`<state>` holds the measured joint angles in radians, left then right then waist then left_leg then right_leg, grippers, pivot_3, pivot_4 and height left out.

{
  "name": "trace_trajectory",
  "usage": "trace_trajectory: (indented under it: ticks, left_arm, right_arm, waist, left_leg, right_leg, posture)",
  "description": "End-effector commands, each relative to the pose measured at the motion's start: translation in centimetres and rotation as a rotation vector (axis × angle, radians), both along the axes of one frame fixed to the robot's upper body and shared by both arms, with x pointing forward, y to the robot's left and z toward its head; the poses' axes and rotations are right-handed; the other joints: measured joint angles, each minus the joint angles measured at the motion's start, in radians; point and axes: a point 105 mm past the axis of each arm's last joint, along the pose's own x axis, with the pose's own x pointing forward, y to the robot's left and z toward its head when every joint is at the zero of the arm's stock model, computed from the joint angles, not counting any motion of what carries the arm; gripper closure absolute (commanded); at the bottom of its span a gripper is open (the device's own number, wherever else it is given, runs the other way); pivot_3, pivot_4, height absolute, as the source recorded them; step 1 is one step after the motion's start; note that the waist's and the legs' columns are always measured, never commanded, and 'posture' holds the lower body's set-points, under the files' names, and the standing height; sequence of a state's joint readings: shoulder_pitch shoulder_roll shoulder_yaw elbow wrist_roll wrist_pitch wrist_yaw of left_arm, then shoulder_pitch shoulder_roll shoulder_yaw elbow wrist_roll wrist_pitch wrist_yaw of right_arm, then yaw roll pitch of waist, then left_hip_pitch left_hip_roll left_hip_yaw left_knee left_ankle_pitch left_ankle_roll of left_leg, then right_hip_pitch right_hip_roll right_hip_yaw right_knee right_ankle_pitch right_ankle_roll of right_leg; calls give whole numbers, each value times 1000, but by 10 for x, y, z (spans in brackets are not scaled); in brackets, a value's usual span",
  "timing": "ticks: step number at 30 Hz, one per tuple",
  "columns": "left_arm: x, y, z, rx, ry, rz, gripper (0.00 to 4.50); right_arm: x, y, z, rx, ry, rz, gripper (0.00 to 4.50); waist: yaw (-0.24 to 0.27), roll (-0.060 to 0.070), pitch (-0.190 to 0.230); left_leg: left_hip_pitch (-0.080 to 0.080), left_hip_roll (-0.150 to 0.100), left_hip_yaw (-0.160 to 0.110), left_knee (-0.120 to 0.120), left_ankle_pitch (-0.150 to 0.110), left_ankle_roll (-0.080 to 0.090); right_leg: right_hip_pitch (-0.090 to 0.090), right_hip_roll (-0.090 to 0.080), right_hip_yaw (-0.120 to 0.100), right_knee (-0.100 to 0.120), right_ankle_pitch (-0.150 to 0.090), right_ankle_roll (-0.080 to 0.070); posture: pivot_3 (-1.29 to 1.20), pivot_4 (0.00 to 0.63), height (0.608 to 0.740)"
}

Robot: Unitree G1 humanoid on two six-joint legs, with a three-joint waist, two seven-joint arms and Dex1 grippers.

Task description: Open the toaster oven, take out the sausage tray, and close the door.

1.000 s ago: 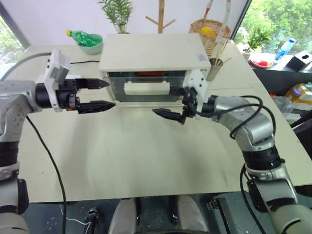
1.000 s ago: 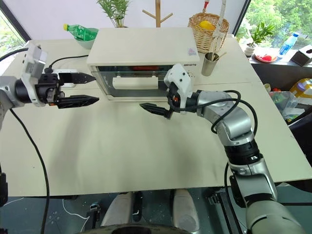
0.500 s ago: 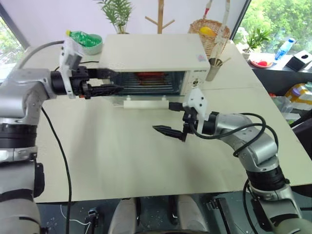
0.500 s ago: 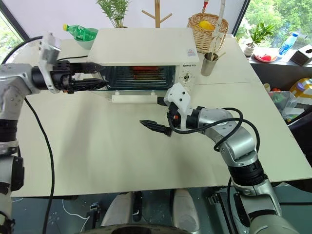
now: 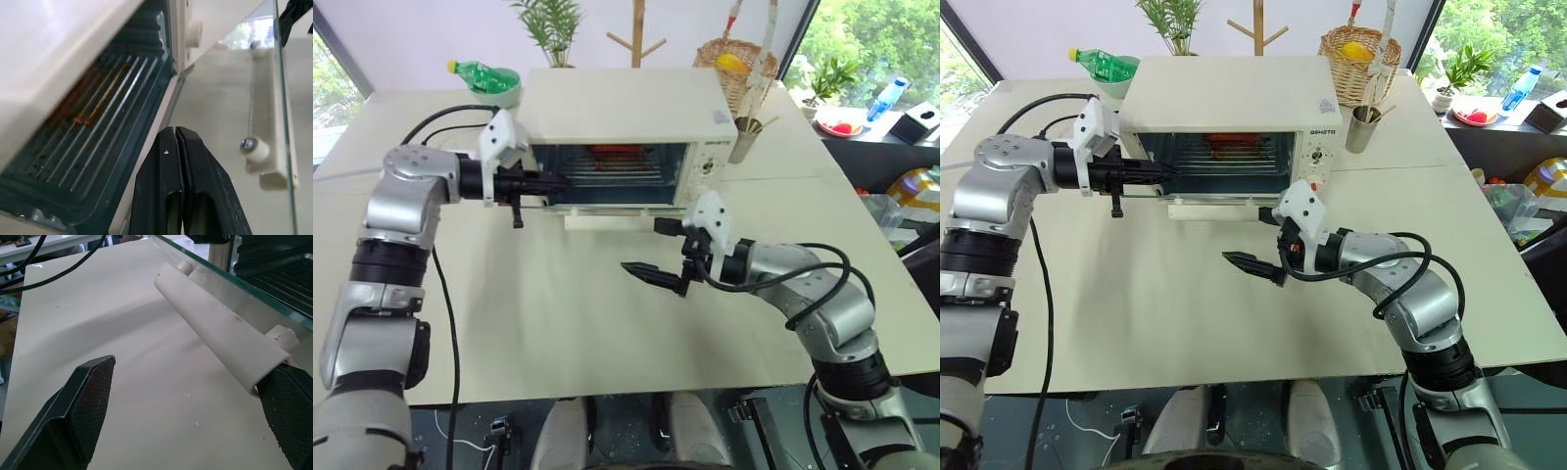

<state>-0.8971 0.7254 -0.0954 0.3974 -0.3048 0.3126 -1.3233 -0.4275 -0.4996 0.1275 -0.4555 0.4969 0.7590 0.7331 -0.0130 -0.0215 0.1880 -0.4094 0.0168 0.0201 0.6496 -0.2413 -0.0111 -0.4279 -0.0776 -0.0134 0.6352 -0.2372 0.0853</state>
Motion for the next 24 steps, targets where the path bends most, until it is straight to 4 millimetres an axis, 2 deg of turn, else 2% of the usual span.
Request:
trace_trajectory:
  ticks: [1,8,13,17,19,24]
  left_arm:
    - [-3,-4,12,5,-47,-35,4462]
    - [-8,-5,5,12,-20,-58,4462]
    - [-15,-5,-6,17,16,-67,4462]
    - [-23,-5,-26,21,57,-58,4462]
    - [-27,-5,-37,18,76,-47,4462]
    - [-35,-7,-64,-20,124,19,4462]
  right_arm:
    - [-10,-1,15,21,-63,16,0]
    - [-13,-25,10,-31,-59,-70,0]
    - [-39,-50,10,-98,-25,-73,0]
    - [-60,-62,23,-119,-15,-29,0]
    - [-60,-66,30,-122,-28,-36,0]
    - [-43,-71,41,-120,-90,-115,0]
  waist:
    - [1,0,0]
    - [2,0,0]
    - [5,0,0]
    - [0,0,0]
    - [0,-1,0]
    - [3,-1,0]
  left_leg:
    - [0,0,0,0,0,0]
    - [0,0,0,0,0,0]
    - [0,0,0,1,0,0]
    - [0,0,0,1,0,0]
    - [1,0,0,1,0,0]
    - [1,0,0,1,0,0]
  right_leg:
    - [0,0,0,0,0,0]
    - [0,0,0,0,0,0]
    - [1,-1,0,0,0,0]
    - [1,-1,0,-1,0,0]
    - [2,-1,1,-1,0,0]
    - [2,-1,1,-1,0,0]
  posture:
    - [0,150,740]
    - [0,150,740]
    - [0,150,740]
    - [0,150,740]
    - [0,150,740]
    - [0,150,740]
